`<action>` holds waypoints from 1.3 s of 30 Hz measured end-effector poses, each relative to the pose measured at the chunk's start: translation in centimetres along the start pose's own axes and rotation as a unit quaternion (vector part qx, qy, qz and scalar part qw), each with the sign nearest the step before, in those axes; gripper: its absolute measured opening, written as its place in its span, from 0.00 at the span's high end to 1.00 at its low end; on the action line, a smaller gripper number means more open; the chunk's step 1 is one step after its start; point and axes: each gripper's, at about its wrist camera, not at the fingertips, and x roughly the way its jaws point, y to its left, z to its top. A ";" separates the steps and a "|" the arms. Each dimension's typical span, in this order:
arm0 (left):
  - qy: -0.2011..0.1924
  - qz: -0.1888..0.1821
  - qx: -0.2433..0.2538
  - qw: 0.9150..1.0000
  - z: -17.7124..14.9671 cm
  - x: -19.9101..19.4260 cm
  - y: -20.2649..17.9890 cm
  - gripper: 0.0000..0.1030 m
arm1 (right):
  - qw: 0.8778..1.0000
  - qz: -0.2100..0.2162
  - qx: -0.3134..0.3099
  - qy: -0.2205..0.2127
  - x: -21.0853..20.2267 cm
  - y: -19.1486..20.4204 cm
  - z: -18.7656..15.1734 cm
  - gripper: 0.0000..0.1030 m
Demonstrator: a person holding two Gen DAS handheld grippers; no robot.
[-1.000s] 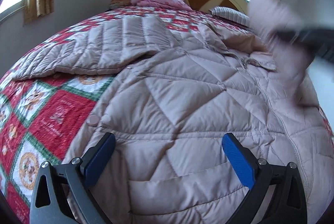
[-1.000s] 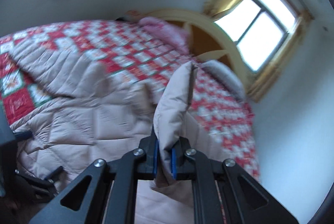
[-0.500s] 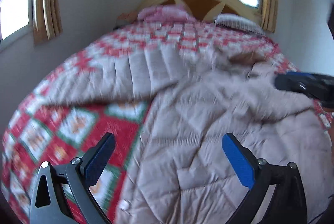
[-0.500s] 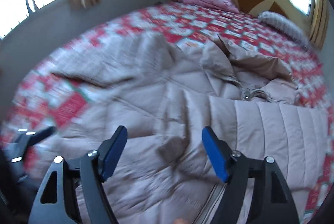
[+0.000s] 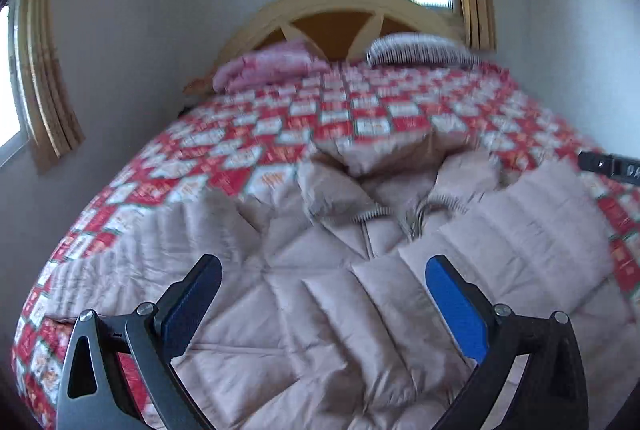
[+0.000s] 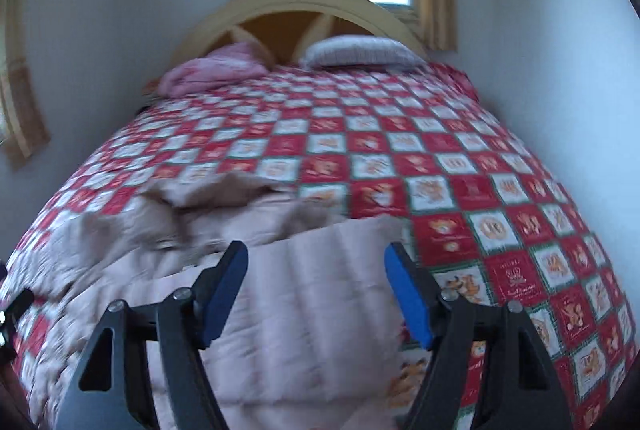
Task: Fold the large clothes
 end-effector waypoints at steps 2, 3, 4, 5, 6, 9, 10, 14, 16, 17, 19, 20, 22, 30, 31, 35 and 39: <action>0.027 0.023 0.013 0.999 -1.1 3.0 -1.0 0.01 | 1.000 0.001 0.017 0.021 2.9 -1.0 0.0 0.28; 0.040 0.029 0.016 0.999 -1.6 4.2 -1.1 0.01 | 0.999 0.004 0.016 0.034 4.3 -1.1 -0.2 0.28; 0.063 0.042 0.021 0.997 -2.4 6.0 -1.1 0.01 | 0.999 0.004 0.010 0.050 5.9 -0.9 -0.6 0.29; 0.077 0.045 0.017 0.996 -3.0 6.9 -0.8 0.01 | 0.998 0.003 0.006 0.063 7.0 -1.1 -1.0 0.30; 0.086 0.037 0.009 0.996 -3.4 7.4 -0.5 0.01 | 0.997 0.000 0.005 0.078 8.2 -1.3 -1.6 0.31; 0.090 0.016 -0.008 0.996 -4.1 7.9 0.2 0.01 | 0.992 -0.002 0.017 0.125 10.8 -1.6 -4.2 0.31; 0.090 0.017 -0.005 0.996 -4.4 8.0 0.1 0.01 | 0.990 0.003 0.018 0.143 11.7 -1.7 -5.1 0.31; 0.094 0.016 -0.008 0.995 -4.8 8.3 -0.1 0.01 | 0.990 -0.006 0.000 0.142 11.6 -2.0 -6.4 0.30; 0.094 0.014 -0.013 0.995 -5.0 8.3 0.0 0.01 | 0.991 -0.019 -0.010 0.135 11.7 -1.6 -6.6 0.29; 0.095 0.013 -0.014 0.995 -4.9 8.7 0.1 0.01 | 0.991 -0.028 -0.018 0.128 11.7 -1.3 -6.9 0.28; 0.097 0.008 -0.020 0.995 -5.1 8.9 0.1 0.01 | 0.992 -0.038 -0.023 0.118 11.4 -1.4 -7.3 0.28; 0.097 0.005 -0.024 0.995 -5.2 9.0 0.2 0.01 | 0.992 -0.040 -0.023 0.115 11.3 -1.4 -7.5 0.28; 0.096 0.006 -0.025 0.995 -5.3 8.9 0.1 0.01 | 0.992 -0.042 -0.024 0.113 11.3 -1.5 -7.6 0.28; 0.090 0.004 -0.038 0.995 -5.7 8.9 0.4 0.01 | 0.994 -0.041 0.001 0.099 6.2 -0.2 -2.5 0.24; 0.090 0.002 -0.040 0.995 -5.7 8.9 0.6 0.01 | 0.996 -0.041 0.007 0.078 4.8 0.5 -1.8 0.22; 0.090 -0.002 -0.047 0.995 -5.8 8.7 0.8 0.01 | 0.999 0.012 0.010 0.048 3.6 4.0 -1.6 0.18; 0.090 -0.006 -0.053 0.995 -5.8 8.6 1.0 0.01 | 0.994 0.011 -0.001 0.105 8.5 5.9 -5.3 0.19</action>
